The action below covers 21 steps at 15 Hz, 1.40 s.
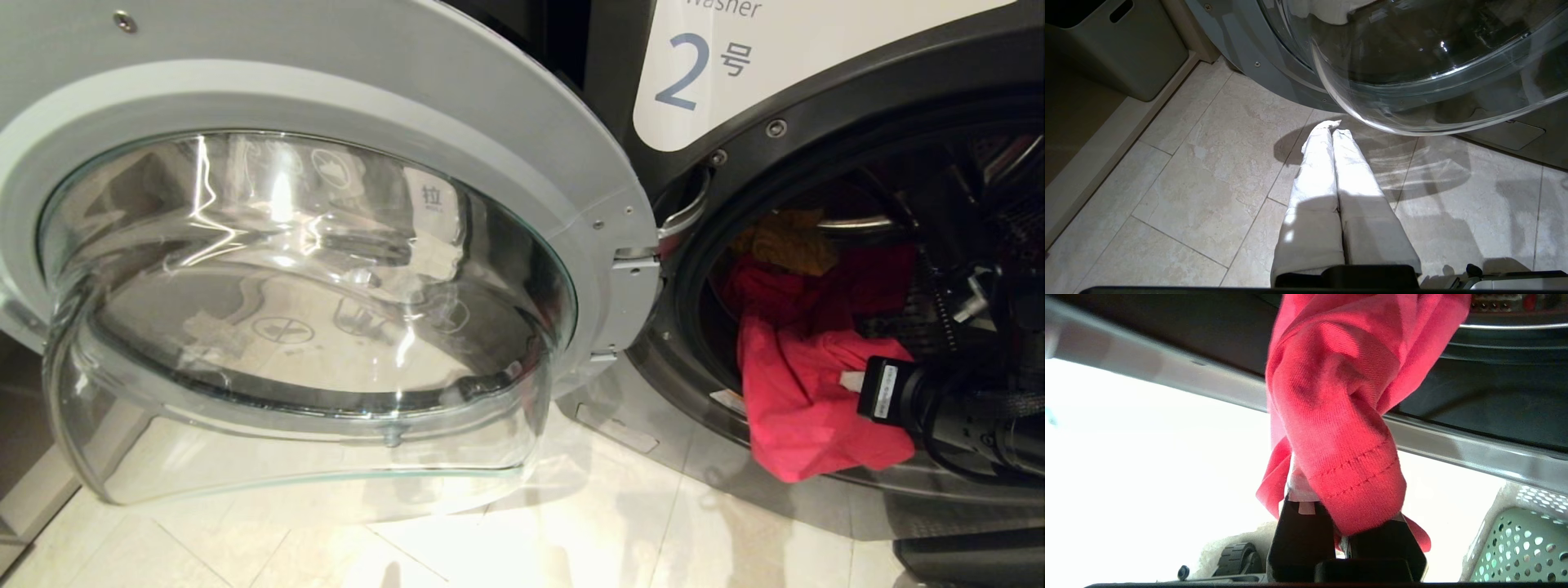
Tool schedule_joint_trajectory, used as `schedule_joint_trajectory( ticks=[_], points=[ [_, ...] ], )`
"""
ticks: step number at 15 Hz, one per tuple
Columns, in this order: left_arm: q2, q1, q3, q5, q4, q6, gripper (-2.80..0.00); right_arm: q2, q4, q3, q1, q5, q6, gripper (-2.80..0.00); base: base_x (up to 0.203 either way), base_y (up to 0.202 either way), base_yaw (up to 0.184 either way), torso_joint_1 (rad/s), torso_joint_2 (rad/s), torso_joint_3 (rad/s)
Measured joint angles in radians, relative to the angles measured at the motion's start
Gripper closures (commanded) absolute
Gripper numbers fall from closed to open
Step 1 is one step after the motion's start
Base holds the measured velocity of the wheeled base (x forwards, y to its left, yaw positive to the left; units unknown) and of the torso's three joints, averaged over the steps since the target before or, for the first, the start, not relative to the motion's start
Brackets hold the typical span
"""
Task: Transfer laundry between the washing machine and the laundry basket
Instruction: Pick a cloth and place it into the basket
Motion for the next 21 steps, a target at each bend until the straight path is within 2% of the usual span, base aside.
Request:
schedule_joint_trajectory(
  ticks=[2, 5, 10, 16, 18, 21],
  points=[
    [0.000, 0.000, 0.000, 0.000, 0.000, -0.001, 0.00, -0.052, 0.027, 0.009, 0.002, 0.005, -0.013, 0.00, 0.000, 0.000, 0.000, 0.000, 0.00, 0.000],
    [0.000, 0.000, 0.000, 0.002, 0.000, -0.008, 0.00, -0.198, 0.169, 0.006, 0.012, 0.046, -0.025, 0.00, 0.000, 0.000, 0.000, 0.000, 0.00, 0.000],
    [0.000, 0.000, 0.000, -0.001, -0.001, -0.010, 0.00, -0.506, 0.564, -0.061, 0.048, 0.183, -0.026, 0.00, 0.000, 0.000, 0.000, 0.000, 0.00, 0.000],
    [0.000, 0.000, 0.000, -0.002, -0.001, -0.010, 0.00, -0.683, 0.829, -0.251, 0.054, 0.358, -0.018, 0.00, 0.000, 0.000, 0.000, 0.000, 0.00, 0.000],
    [0.000, 0.000, 0.000, -0.002, -0.001, -0.010, 0.00, -0.703, 0.900, -0.326, 0.054, 0.378, 0.033, 0.00, 0.000, 0.000, 0.000, 0.000, 0.00, 0.000],
    [0.000, 0.000, 0.000, -0.001, -0.001, -0.010, 0.00, -0.696, 0.931, -0.454, 0.054, 0.395, 0.164, 0.00, 0.000, 0.000, 0.000, 0.000, 0.00, 0.000]
  ],
)
